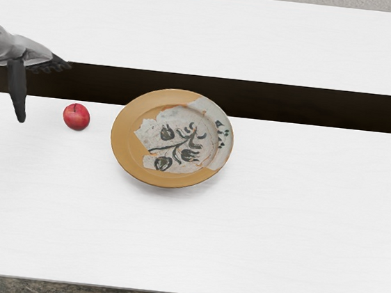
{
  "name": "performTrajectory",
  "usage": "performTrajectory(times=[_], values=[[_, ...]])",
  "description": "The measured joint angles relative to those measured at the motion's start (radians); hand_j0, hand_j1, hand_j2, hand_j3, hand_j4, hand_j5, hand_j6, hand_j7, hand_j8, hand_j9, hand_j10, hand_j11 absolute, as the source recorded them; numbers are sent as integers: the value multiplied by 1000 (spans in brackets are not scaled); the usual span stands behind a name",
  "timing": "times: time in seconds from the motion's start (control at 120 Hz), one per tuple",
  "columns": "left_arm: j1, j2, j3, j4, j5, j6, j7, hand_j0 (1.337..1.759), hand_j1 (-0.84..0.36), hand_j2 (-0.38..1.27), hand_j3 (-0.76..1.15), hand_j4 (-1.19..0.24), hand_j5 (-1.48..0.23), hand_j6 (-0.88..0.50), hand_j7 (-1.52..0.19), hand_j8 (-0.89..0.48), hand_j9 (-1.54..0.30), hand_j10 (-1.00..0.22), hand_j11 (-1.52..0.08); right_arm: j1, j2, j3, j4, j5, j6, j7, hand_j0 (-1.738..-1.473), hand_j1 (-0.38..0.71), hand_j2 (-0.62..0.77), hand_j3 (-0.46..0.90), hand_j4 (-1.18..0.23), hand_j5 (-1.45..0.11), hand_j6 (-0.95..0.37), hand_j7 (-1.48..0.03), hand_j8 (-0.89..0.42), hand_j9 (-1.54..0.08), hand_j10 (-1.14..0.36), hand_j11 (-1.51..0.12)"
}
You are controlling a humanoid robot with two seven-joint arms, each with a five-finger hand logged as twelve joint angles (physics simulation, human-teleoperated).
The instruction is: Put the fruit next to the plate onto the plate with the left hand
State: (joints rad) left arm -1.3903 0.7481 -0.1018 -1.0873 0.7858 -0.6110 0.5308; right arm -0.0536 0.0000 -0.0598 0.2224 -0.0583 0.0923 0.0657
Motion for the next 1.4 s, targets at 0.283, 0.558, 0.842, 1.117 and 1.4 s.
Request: performTrajectory(times=[0.283,0.558,0.842,1.117,1.4], values=[[-8,-97,-5,-100,107,42,75,1658,349,0,0,-4,-1,-6,-1,-5,-1,-4,-1,0,0,0,0,0,0,0,-1658,-331,-3,0,-15,-20,-15,-20,-15,-20,-15,-20],[28,-149,1,-114,328,188,80,1658,348,1,0,-5,-2,-6,-2,-6,-2,-5,-2,0,0,0,0,0,0,0,-1658,-331,-3,0,-15,-20,-15,-20,-15,-20,-15,-20],[95,-206,9,-115,373,280,80,1658,249,18,0,-88,-110,-89,-110,-89,-110,-87,-109,0,0,0,0,0,0,0,-1658,-331,-3,0,-15,-20,-15,-20,-15,-20,-15,-20],[144,-214,19,-115,418,336,80,1658,99,44,0,-214,-273,-215,-273,-215,-273,-213,-273,0,0,0,0,0,0,0,-1658,-331,-3,0,-15,-20,-15,-20,-15,-20,-15,-20],[184,-231,67,-113,468,424,80,1658,46,53,0,-258,-331,-259,-330,-259,-330,-257,-330,0,0,0,0,0,0,0,-1658,-331,-3,0,-15,-20,-15,-20,-15,-20,-15,-20]])
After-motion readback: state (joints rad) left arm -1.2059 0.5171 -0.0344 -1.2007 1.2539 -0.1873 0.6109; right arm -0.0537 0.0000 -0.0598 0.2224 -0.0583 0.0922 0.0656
